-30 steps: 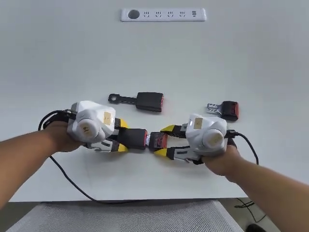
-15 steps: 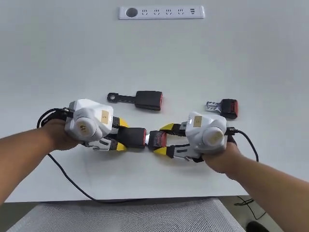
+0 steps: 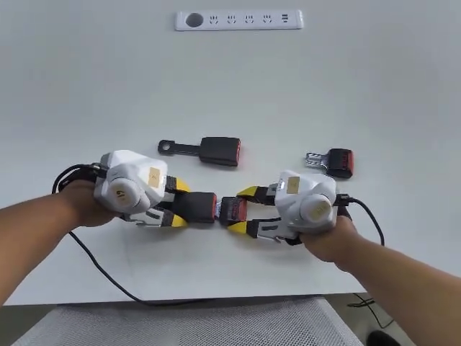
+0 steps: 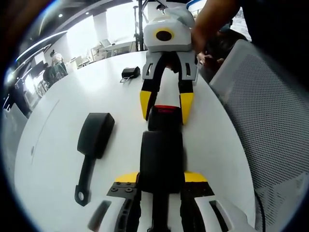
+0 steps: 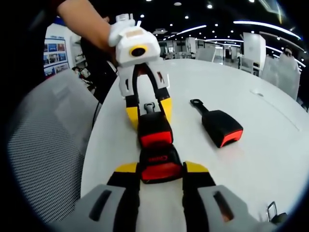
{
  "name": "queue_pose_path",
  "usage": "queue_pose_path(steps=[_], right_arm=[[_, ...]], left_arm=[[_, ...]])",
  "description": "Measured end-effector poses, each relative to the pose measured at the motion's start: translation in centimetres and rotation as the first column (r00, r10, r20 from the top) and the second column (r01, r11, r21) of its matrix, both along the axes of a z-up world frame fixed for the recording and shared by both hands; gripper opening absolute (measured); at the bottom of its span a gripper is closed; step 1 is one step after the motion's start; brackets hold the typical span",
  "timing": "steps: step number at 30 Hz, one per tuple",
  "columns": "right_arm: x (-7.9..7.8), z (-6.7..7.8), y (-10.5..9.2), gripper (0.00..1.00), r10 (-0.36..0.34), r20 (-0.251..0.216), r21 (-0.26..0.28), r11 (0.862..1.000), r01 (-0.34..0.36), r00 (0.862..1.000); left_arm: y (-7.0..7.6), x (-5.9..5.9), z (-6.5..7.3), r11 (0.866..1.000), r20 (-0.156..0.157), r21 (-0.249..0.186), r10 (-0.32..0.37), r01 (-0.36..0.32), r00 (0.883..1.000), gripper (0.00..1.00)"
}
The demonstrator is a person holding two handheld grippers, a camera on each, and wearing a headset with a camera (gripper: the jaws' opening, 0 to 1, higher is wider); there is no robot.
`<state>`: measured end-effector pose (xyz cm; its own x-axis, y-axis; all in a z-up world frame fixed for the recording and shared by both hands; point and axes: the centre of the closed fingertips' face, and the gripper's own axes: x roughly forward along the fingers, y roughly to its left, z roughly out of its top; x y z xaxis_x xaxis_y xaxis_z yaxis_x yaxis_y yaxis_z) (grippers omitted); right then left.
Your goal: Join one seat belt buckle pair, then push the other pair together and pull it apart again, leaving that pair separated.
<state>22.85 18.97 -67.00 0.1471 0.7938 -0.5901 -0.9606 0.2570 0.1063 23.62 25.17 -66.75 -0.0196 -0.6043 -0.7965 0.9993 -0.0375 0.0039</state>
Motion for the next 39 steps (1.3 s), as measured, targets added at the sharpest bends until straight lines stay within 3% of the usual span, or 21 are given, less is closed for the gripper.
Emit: queue_pose_path(steps=[10,16,19,20,21,23,24,28,30,33,34,36,39], right_arm=[[-0.1,0.1,0.1,0.33,0.014,0.019,-0.007,1.000,-0.014,1.000],[-0.2,0.1,0.1,0.35,0.013,0.027,-0.020,1.000,-0.012,1.000],[-0.1,-0.4,-0.6,0.38,-0.018,0.027,-0.107,0.994,0.020,0.999],[0.1,-0.3,-0.8,0.44,-0.002,0.063,-0.115,0.993,0.009,0.998],[0.1,-0.1,-0.8,0.51,-0.017,0.055,-0.104,0.994,0.022,0.998],[0.3,1.0,-0.8,0.66,-0.083,0.021,-0.033,0.996,0.084,0.996],[0.8,1.7,-1.4,0.67,-0.100,0.047,-0.021,0.995,0.101,0.994],[0.9,2.6,-3.4,0.72,-0.145,0.037,-0.009,0.989,0.145,0.989],[0.9,3.0,-4.7,0.72,-0.151,0.049,-0.021,0.988,0.152,0.987],[0.9,3.5,-6.7,0.73,-0.155,0.065,-0.030,0.987,0.158,0.986],[1.0,3.6,-7.8,0.73,-0.148,0.087,-0.059,0.986,0.153,0.985],[1.1,3.7,-9.0,0.72,-0.151,0.080,-0.063,0.986,0.157,0.985],[1.7,3.5,-11.7,0.69,-0.113,0.131,-0.151,0.980,0.133,0.985]], left_arm=[[-0.1,0.1,-0.1,1.000,-0.006,-0.001,0.004,-0.004,1.000,0.33],[-0.4,0.1,-0.1,0.999,-0.004,0.049,-0.009,0.010,1.000,0.34],[-0.2,0.4,-0.2,0.997,0.000,0.076,0.031,-0.031,1.000,0.38],[0.1,1.5,-0.1,0.988,0.032,0.092,0.119,-0.122,0.992,0.44],[0.4,1.6,-0.1,0.986,0.047,0.108,0.120,-0.124,0.992,0.52],[0.2,0.9,0.5,0.992,0.046,0.082,0.089,-0.092,0.995,0.64],[0.0,0.5,1.0,0.993,0.026,0.055,0.108,-0.109,0.994,0.65],[0.4,0.4,2.0,0.988,0.036,0.032,0.147,-0.148,0.988,0.69],[1.0,1.1,2.2,0.982,0.081,0.041,0.182,-0.186,0.980,0.78],[1.0,1.4,3.3,0.979,0.065,0.013,0.203,-0.205,0.977,0.79],[1.0,1.7,3.7,0.977,0.072,0.000,0.211,-0.211,0.975,0.79],[0.7,2.7,4.6,0.974,0.078,-0.036,0.224,-0.222,0.971,0.81],[0.5,4.2,5.9,0.972,0.100,-0.073,0.230,-0.224,0.968,0.81]])
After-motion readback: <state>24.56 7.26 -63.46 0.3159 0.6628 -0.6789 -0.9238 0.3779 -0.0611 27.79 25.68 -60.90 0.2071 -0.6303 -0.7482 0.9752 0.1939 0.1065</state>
